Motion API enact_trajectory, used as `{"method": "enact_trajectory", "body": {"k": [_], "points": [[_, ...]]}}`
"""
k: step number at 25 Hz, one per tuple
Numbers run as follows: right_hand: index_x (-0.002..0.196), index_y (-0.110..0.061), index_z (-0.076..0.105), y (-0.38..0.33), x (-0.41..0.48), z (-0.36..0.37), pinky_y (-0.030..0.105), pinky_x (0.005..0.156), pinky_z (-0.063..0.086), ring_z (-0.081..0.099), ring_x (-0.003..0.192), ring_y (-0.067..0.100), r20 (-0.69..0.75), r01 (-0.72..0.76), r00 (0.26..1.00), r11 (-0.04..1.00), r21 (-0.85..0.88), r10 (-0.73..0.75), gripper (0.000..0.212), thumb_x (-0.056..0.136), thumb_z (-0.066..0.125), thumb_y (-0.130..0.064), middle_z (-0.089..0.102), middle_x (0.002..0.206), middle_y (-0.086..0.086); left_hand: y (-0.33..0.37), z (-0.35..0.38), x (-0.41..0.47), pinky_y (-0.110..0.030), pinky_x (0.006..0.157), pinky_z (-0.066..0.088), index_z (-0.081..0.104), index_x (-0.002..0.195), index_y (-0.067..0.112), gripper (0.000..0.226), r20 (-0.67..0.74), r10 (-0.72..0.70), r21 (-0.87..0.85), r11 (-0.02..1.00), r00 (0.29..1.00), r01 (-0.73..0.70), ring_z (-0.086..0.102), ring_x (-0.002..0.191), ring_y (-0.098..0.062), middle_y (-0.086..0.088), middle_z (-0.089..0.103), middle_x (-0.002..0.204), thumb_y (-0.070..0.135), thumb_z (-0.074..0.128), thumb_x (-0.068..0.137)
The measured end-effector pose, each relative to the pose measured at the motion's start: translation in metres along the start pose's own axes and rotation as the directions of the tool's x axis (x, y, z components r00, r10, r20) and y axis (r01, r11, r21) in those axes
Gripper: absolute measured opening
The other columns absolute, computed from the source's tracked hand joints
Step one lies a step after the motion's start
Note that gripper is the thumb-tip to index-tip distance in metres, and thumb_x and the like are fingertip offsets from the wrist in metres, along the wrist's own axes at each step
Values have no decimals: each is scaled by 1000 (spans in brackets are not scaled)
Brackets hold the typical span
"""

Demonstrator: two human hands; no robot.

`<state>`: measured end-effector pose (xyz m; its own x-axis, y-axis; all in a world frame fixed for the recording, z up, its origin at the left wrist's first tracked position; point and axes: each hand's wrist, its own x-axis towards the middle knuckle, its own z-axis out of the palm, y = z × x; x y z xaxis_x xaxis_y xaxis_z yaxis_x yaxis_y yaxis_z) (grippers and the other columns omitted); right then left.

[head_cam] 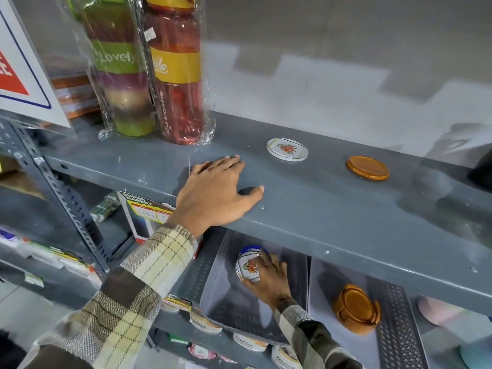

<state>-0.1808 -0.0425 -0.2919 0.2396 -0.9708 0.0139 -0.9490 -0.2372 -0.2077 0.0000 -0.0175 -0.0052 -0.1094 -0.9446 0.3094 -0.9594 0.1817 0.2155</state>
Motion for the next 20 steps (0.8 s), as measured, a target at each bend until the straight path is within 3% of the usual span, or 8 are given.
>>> {"method": "enact_trajectory", "body": {"k": [2, 5, 10, 16, 20], "points": [[122, -25, 62, 2, 4, -2, 56, 100, 45, 48, 136, 36, 20, -11, 1000, 1000, 7, 11, 71, 71, 58, -75, 46, 155, 7, 0, 0, 0, -38, 119, 14, 35, 151, 24, 79, -3, -2, -1, 1000, 1000, 2, 20, 148, -8, 10, 26, 162, 70, 35, 86], [135, -25, 50, 5, 8, -6, 47, 117, 31, 27, 149, 33, 134, -4, 991, 998, 61, -4, 80, 74, 64, -73, 25, 164, 6, 0, 0, 0, -38, 119, 14, 36, 150, 25, 79, -4, -7, -2, 1000, 1000, 7, 20, 149, -8, 10, 26, 162, 70, 35, 86], [135, -22, 50, 12, 15, -8, 37, 112, 30, 43, 138, 28, 129, -23, 992, 988, 152, 3, 67, 82, 70, -57, 40, 155, 3, 1, 0, 0, -38, 120, 13, 34, 152, 25, 80, 7, -10, 3, 1000, 1000, 10, 18, 149, -7, 11, 24, 162, 71, 34, 86], [147, -20, 36, 16, 20, -9, 40, 113, 33, 44, 139, 28, 147, -43, 989, 982, 185, 15, 83, 81, 72, -56, 42, 154, 1, 0, -2, 0, -39, 120, 12, 32, 152, 24, 80, 18, -6, 17, 1000, 1000, 5, 17, 149, -7, 11, 23, 163, 71, 33, 87], [137, -27, 41, 13, 12, -19, 40, 106, 37, 47, 135, 22, 97, -30, 995, 971, 238, 7, 82, 72, 74, -63, 50, 143, -6, 1, -3, -1, -40, 120, 13, 31, 153, 24, 81, 29, -2, 22, 1000, 1000, 1, 17, 149, -8, 11, 23, 163, 71, 32, 87]]}}
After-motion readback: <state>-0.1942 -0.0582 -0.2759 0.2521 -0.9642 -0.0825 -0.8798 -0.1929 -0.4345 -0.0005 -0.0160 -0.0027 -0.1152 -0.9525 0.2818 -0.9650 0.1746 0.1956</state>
